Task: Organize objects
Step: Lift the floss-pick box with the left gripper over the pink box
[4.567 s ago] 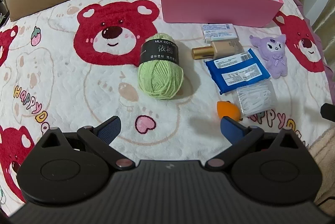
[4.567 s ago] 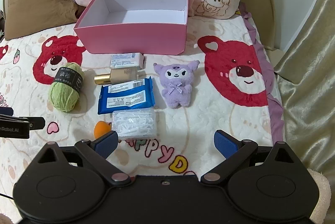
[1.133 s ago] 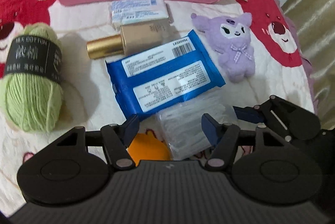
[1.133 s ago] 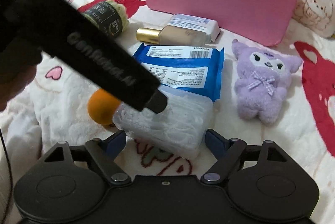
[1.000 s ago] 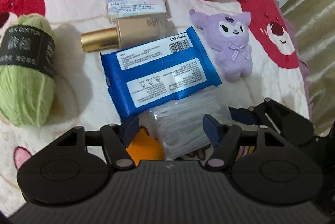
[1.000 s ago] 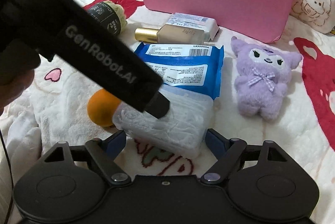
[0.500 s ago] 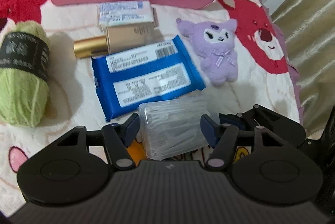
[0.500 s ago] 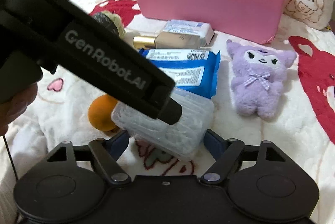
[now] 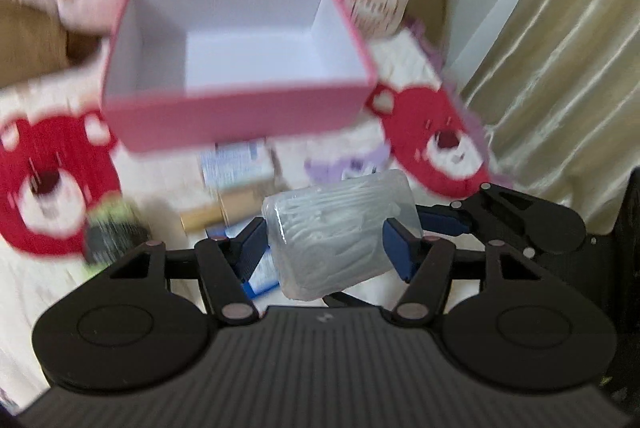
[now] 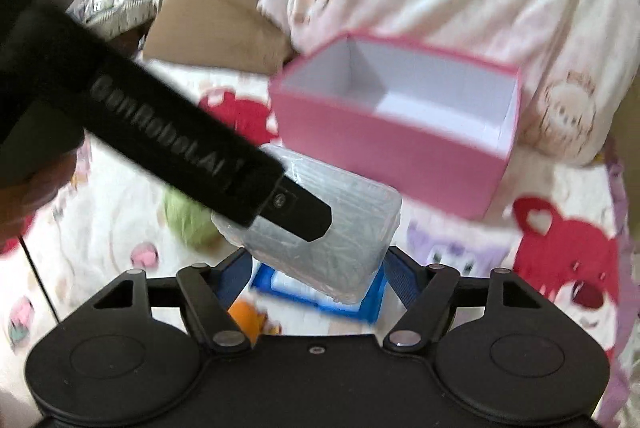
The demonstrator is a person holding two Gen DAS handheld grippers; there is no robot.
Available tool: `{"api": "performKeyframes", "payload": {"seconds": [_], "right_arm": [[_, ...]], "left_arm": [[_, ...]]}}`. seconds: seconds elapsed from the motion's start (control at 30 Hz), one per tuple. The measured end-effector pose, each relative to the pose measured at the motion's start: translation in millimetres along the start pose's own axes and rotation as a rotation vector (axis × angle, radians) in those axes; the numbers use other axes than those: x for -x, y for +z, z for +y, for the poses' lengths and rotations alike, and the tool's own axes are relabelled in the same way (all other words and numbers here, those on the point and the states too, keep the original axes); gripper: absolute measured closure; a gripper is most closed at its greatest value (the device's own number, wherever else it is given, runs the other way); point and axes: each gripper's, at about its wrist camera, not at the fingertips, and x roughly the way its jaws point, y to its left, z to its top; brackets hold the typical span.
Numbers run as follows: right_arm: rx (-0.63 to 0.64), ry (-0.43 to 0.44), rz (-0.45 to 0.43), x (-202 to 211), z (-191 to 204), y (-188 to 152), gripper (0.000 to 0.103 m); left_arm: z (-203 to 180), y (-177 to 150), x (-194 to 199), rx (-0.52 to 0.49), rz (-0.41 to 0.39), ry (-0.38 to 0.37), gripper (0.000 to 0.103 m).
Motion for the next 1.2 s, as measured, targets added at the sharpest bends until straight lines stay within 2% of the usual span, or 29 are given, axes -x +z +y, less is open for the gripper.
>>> {"api": "performKeyframes", "payload": {"seconds": [0.1, 0.27, 0.3, 0.57, 0.73, 0.8, 0.87, 1.0, 1.2], "right_arm": [[0.029, -0.014, -0.046, 12, -7, 29, 0.026], [0.077, -0.05, -0.079, 16, -17, 65, 0.026], [0.07, -0.049, -0.077, 10, -24, 70, 0.026], [0.049, -0.067, -0.027, -58, -71, 99, 0.029], [0.014, -0.084, 0.047, -104, -99, 119, 0.03], [0.005, -0.097, 0.085, -125, -108, 125, 0.031], [-0.007, -0.109, 0.11, -144, -118, 129, 0.032], [-0.052, -0.102, 0.165, -175, -133, 133, 0.033], [-0.004, -0.133, 0.232, -205, -133, 129, 0.036]], "left_arm": [[-5, 27, 22, -0.036, -0.049, 0.002, 0.041], [-3, 78, 28, -0.024, -0.062, -0.006, 0.04], [-2, 88, 22, -0.038, -0.06, -0.001, 0.04], [34, 130, -48, 0.075, -0.107, 0.001, 0.04], [59, 154, -93, 0.158, -0.12, -0.024, 0.039], [69, 163, -115, 0.215, -0.12, -0.022, 0.039], [74, 169, -133, 0.228, -0.129, -0.011, 0.039], [91, 178, -165, 0.301, -0.091, -0.006, 0.04], [108, 182, -195, 0.361, -0.038, -0.017, 0.04]]}}
